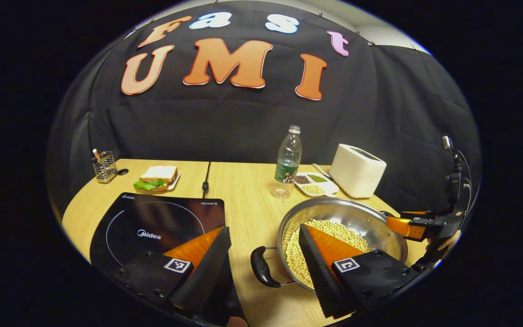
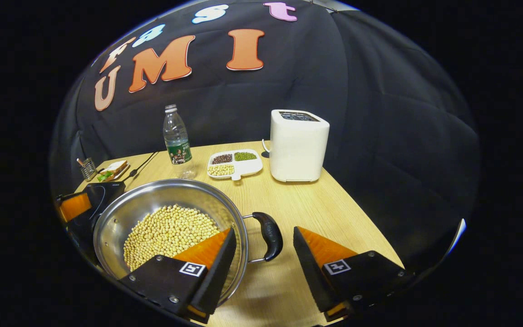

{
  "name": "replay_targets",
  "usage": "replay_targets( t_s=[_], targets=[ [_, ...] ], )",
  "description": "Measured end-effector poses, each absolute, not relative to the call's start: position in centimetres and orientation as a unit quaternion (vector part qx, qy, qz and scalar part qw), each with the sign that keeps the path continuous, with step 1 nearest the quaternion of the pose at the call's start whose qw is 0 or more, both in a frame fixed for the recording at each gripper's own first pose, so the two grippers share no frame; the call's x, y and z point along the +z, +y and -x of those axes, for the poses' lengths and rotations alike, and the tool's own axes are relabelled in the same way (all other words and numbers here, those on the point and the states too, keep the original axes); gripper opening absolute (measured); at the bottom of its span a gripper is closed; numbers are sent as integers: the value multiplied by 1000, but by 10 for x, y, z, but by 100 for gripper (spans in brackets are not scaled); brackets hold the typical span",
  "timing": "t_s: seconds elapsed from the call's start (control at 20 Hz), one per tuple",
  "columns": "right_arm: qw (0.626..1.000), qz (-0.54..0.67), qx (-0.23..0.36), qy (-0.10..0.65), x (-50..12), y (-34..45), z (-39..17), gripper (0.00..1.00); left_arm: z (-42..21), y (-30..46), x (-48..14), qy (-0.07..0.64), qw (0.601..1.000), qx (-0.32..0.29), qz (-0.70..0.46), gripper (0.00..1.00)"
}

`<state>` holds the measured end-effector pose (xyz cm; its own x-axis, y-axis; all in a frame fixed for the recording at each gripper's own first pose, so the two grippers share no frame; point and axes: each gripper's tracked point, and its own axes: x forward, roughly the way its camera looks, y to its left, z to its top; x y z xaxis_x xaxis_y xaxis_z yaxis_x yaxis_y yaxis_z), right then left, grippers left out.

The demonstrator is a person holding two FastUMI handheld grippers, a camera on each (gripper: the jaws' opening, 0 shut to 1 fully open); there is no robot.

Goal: First push the handle of the pot to place it horizontally, then grasp the pot with both hands and set it on the induction cooktop.

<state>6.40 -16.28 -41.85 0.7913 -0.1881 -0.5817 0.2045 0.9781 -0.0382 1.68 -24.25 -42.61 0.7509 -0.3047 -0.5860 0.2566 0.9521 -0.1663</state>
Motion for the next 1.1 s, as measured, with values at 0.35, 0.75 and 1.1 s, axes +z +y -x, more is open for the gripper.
replay_targets(
  t_s=[0.35, 0.75, 1.1],
  targets=[
    [940, -26, -98, 327, -441, -158, -77, 82, -11, -259, -474, 388, 908, -147, 57, 99],
    [934, -47, -90, 342, -451, -156, -79, 67, -12, -263, -501, 426, 893, -134, 51, 98],
    [928, -92, -112, 344, -450, -156, -73, 53, -16, -255, -504, 449, 885, -101, 65, 63]
  ],
)
